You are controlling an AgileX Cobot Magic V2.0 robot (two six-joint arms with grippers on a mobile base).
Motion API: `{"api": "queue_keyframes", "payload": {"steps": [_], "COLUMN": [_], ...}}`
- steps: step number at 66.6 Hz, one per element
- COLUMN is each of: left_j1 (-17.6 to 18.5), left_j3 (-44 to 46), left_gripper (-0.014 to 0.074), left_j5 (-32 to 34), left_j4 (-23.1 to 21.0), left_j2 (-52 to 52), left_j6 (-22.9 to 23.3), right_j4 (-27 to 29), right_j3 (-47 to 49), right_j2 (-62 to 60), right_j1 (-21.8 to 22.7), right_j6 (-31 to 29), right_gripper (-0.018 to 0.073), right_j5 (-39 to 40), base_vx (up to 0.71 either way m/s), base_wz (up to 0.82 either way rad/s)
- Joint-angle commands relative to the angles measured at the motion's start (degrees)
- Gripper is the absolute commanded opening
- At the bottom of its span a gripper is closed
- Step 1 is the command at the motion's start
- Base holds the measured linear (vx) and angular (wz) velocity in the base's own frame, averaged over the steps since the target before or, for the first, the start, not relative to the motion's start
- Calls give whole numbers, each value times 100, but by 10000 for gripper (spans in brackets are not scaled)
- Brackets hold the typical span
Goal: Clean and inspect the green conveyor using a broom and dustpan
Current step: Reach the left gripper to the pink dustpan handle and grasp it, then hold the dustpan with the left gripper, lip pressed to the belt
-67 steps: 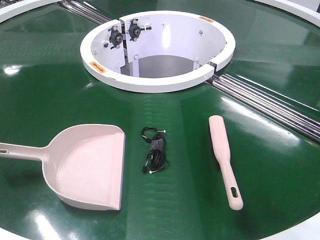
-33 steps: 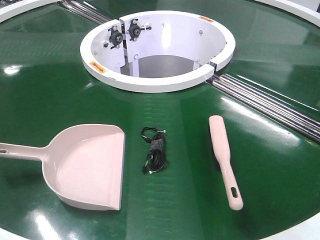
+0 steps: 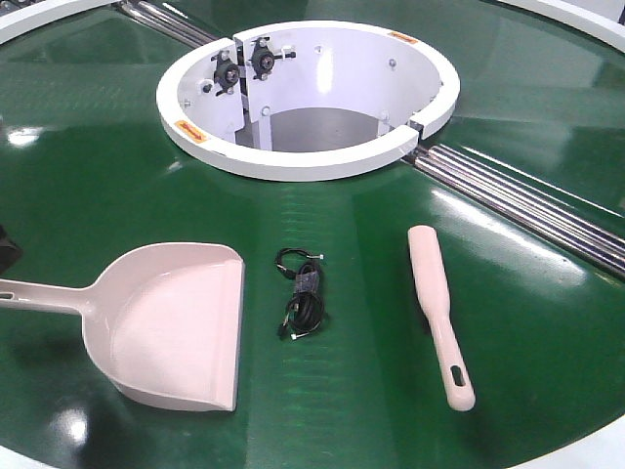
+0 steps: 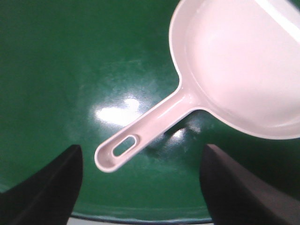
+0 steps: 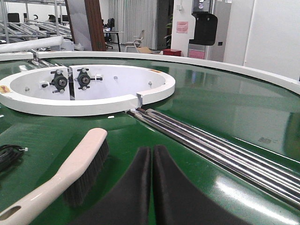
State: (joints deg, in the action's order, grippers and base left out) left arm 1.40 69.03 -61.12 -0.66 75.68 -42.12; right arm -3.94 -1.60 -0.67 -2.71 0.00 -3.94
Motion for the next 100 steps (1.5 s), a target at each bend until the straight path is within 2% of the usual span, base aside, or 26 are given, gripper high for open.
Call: {"api": "queue_keyframes", "payload": {"steps": [1,11,14,19,29,39,52,60,78,100], "left_j1": [2,2,2,2,18,275,439,516,516,516], "left_j3": [217,217,217,217,211,227,388,407,407,407], "left_gripper": [485,485,485,485,491,502,531,536,536,535], "left_j5": [193,-227,-262,-152,-24,102,87,3,-3,166], "left_j4": [-84,-71,-47,-47,-42,243,249,424,735,792], "left_j2": [251,539,555,586,804,1049,1456,1660,1950,2285], "left_j6": [-810,-2494,-2808,-3050,-3146,-3146,-3141,-3141,-3143,-3143], "right_j4": [-36,-36,-36,-36,-36,-36,-36,-36,-36,-36], "right_j3": [-18,-18,-18,-18,-18,-18,-18,-18,-18,-18], "right_j2": [-61,-61,-61,-61,-61,-61,-61,-61,-61,-61], "right_j1": [30,30,30,30,30,30,30,30,30,30], "right_j6": [0,0,0,0,0,0,0,0,0,0], "right_gripper": [-8,-8,-8,-8,-8,-8,-8,-8,-8,-8], "right_j5": [430,430,430,430,430,430,430,430,430,430], "base_vx": [0,0,0,0,0,0,0,0,0,0], "base_wz": [0,0,0,0,0,0,0,0,0,0]}}
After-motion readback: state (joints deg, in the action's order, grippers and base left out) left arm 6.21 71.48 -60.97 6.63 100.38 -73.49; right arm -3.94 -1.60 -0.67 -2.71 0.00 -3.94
